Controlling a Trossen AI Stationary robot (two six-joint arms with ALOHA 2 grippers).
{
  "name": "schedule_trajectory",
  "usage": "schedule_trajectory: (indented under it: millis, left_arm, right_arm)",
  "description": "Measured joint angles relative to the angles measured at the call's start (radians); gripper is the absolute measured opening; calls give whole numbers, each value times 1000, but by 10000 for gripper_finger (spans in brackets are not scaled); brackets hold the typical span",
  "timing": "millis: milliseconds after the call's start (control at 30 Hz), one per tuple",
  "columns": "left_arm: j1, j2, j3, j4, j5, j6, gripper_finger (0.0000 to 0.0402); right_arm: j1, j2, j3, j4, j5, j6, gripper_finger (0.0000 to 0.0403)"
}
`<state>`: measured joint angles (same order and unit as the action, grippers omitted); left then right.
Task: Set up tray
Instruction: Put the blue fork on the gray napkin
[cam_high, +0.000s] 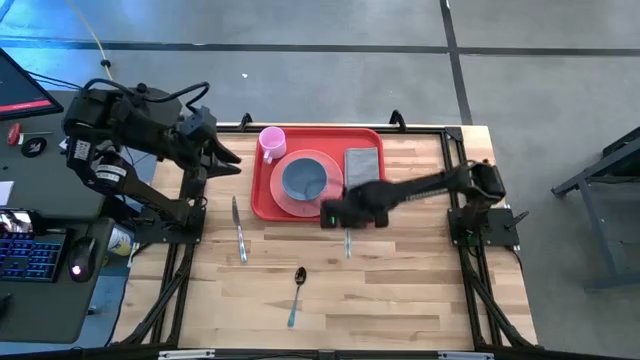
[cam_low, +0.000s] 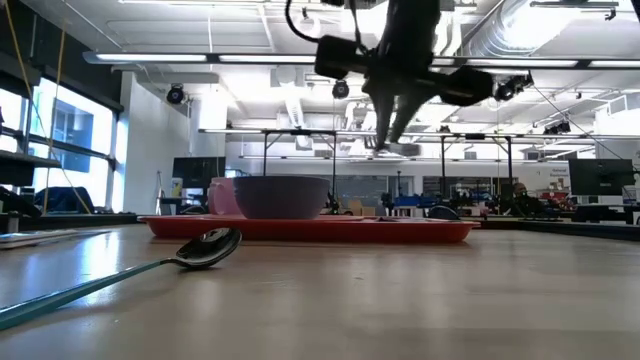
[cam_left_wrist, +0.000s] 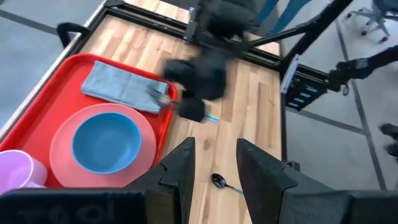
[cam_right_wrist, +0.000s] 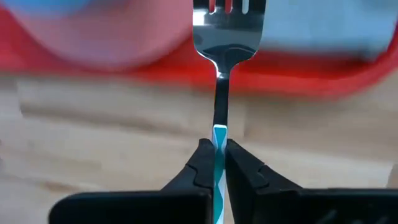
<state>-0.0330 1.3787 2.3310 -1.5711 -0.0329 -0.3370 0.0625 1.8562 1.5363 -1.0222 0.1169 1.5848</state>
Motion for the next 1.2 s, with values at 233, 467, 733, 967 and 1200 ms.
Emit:
schedule_trajectory:
  millis: [233,467,733,967,1200]
  left_arm:
    - [0,-1,0,0,54,19,152]
    - [0,-1,0,0,16,-4,152]
    - [0,-1,0,10,-41,-43,152]
    - [0,-1,0,64,-117,-61,152]
    - [0,-1,0,141,-119,-63,152]
  right_arm:
    - [-237,-13,1,2,-69,-251,7]
    - [-448,-10,-28,37,-141,-453,14]
    - [-545,-10,-177,235,-268,-487,13]
    - [-524,-10,-299,383,-315,-468,12]
    - [-548,-9,-323,416,-290,-512,14]
